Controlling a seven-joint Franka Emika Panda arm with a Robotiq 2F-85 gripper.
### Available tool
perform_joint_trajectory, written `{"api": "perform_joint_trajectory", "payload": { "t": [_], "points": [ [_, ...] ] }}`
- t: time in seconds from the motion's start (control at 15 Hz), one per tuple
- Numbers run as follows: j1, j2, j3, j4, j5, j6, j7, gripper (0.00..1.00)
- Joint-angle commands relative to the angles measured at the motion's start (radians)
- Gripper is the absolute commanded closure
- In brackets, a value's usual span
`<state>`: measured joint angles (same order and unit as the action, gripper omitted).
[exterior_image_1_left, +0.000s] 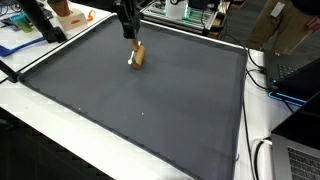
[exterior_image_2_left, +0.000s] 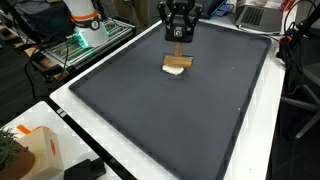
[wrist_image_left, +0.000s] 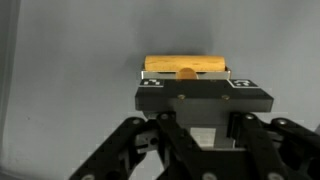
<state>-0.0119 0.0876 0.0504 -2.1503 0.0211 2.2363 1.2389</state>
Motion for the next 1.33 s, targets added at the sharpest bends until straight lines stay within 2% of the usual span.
{"api": "perform_joint_trajectory", "payload": {
  "t": [0.0, 0.4, 0.73, 1.27],
  "points": [
    [0.01, 0.023, -0.035, 0.023, 0.002, 0.025, 0.009, 0.78],
    [0.024, 0.055, -0.044, 0.035, -0.05, -0.028, 0.0, 0.78],
    [0.041, 0.06, -0.032, 0.04, 0.001, -0.099, -0.078, 0.78],
    [0.057, 0.094, -0.051, 0.066, -0.026, -0.078, -0.047, 0.78]
  ]
}}
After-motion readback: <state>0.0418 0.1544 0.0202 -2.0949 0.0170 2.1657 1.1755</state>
